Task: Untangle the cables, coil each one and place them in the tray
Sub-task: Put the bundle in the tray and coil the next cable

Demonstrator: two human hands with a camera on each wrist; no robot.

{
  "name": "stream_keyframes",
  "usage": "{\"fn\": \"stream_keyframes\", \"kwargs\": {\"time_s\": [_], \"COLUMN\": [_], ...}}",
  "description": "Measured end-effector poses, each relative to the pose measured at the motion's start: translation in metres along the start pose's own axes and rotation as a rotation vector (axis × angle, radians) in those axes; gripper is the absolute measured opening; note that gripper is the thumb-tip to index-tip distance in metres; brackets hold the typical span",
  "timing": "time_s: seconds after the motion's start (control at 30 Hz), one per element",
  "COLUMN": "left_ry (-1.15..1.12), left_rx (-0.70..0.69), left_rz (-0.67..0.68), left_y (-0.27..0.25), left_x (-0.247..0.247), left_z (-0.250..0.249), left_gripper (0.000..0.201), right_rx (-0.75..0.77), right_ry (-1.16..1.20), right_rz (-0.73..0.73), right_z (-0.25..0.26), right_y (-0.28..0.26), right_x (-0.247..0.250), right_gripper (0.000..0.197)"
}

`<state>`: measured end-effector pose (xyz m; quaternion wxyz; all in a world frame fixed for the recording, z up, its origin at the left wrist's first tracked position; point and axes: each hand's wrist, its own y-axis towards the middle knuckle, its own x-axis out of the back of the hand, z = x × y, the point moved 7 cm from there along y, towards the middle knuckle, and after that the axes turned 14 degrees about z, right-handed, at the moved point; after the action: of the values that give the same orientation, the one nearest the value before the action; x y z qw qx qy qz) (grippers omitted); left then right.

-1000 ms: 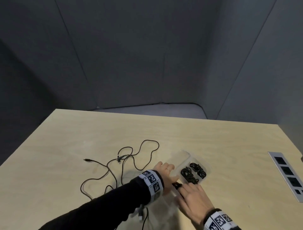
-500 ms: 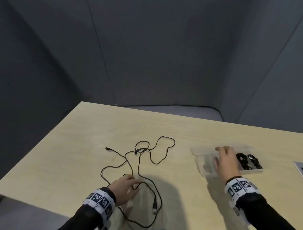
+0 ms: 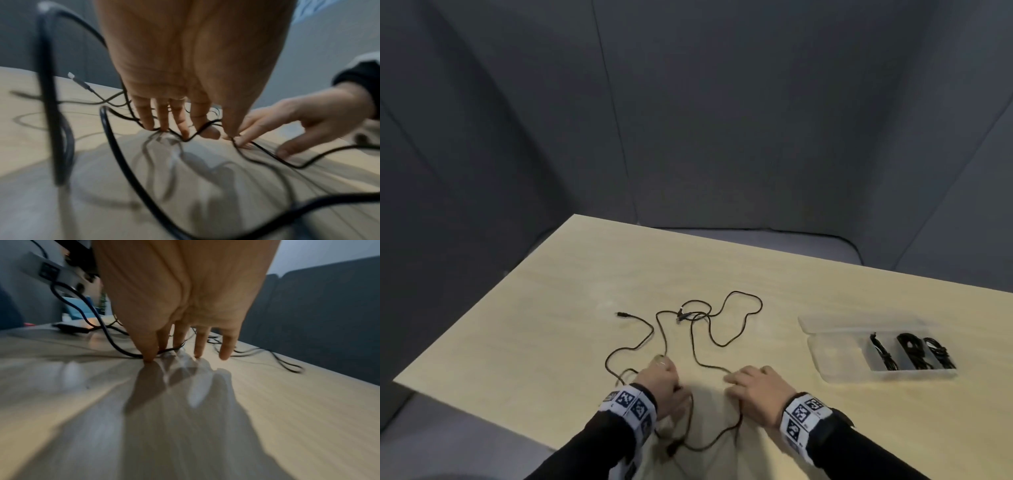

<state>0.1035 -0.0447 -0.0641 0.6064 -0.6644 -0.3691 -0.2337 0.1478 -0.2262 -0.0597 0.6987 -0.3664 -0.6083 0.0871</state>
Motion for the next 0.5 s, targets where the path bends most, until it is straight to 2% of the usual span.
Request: {"fn": "stream_keyframes", "kwargs": {"time_s": [0.03,0.1,0.13,0.17,0.2,0.27,0.37,0.43,0.47,0.5], "left_ry": [0.033,0.078,0.054,0.027,0.008,-0.046,-0.238,-0.215,-0.235,-0.312], "left_rx": [0.078,0.212,0.248,0.262,0.251,0.109,-0.425,-0.62,-0.643,-0.641], "left_rz": [0.0,0.033,0.055,0.064,0.052,-0.035,-0.103,-0.12,-0.145,-0.18], "left_y": [0.003,0.004,0.003,-0.001,-0.003,-0.005,-0.026,-0.037,-0.034,-0.026], "left_x": [0.006,0.018,0.024,0.033,0.041,0.06,0.088,0.099,0.101,0.103], "left_z": [0.011,0.03,0.035,0.034,0.028,-0.004,-0.094,-0.143,-0.156,-0.163], "left_gripper": [0.065,0.067,0.066,0.066,0.067,0.08,0.12,0.141,0.139,0.125], "right_rx": [-0.077,-0.113,-0.115,-0.11,-0.099,-0.12,-0.081,-0.049,-0.033,-0.022], "right_ry": [0.007,0.067,0.126,0.174,0.251,0.461,0.569,0.664,0.718,0.783], "right_rz": [-0.027,-0.047,-0.025,-0.074,-0.129,-0.249,-0.513,-0.732,-0.826,-0.909], "right_z": [-0.013,-0.03,-0.034,-0.039,-0.04,-0.043,-0.042,-0.042,-0.043,-0.046], "right_y": [-0.006,-0.026,-0.037,-0.046,-0.055,-0.075,-0.103,-0.13,-0.143,-0.155], "right_x": [-0.002,-0.011,-0.013,-0.015,-0.014,0.004,0.057,0.099,0.117,0.13], "right_gripper": [0.038,0.03,0.02,0.016,0.021,0.022,0.017,0.019,0.02,0.023]}}
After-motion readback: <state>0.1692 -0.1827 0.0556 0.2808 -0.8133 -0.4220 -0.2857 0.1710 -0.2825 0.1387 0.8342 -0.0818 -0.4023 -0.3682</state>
